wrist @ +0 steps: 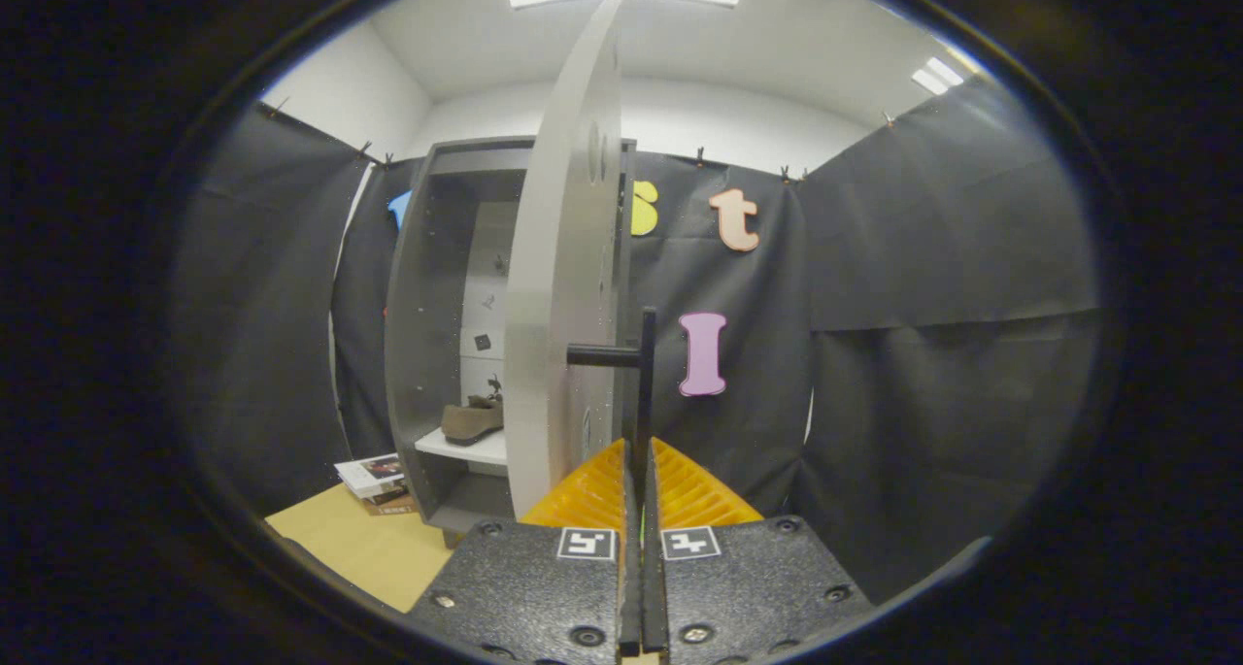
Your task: Open the shoe cabinet door, grab the shoes and put them into the shoe cabinet, then close the shoe cabinet door.
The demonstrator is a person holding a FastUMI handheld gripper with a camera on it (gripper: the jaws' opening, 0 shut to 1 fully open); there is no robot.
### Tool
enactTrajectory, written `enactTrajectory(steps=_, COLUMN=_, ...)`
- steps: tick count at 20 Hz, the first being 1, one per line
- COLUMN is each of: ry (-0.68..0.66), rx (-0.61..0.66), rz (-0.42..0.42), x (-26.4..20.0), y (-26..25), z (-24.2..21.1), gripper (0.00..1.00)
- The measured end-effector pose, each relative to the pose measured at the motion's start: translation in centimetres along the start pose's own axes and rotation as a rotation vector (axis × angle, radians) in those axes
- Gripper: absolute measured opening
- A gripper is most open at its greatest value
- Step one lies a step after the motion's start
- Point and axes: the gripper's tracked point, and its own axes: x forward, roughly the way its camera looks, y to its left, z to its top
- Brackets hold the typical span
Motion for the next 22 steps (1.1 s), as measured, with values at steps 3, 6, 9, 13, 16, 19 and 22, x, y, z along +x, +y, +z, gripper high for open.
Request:
enactTrajectory(steps=3, ry=0.007, rx=0.017, rz=0.012, x=-0.2, y=-2.5, z=-0.2, gripper=0.04)
enactTrajectory(steps=6, ry=-0.004, rx=0.016, rz=-0.052, x=-2.6, y=-5.3, z=-0.5, gripper=0.07)
enactTrajectory(steps=9, ry=0.016, rx=0.028, rz=-0.05, x=-4.6, y=-4.6, z=-1.1, gripper=0.04)
enactTrajectory(steps=13, ry=0.05, rx=0.087, rz=0.029, x=-6.7, y=-1.4, z=-2.2, gripper=0.07)
enactTrajectory(steps=16, ry=0.082, rx=0.117, rz=0.042, x=-7.2, y=0.4, z=-3.7, gripper=0.48)
enactTrajectory(steps=19, ry=0.068, rx=0.161, rz=0.073, x=-7.6, y=3.0, z=-4.0, gripper=0.81)
enactTrajectory(steps=22, ry=0.084, rx=0.172, rz=0.115, x=-7.8, y=5.6, z=-5.2, gripper=1.0)
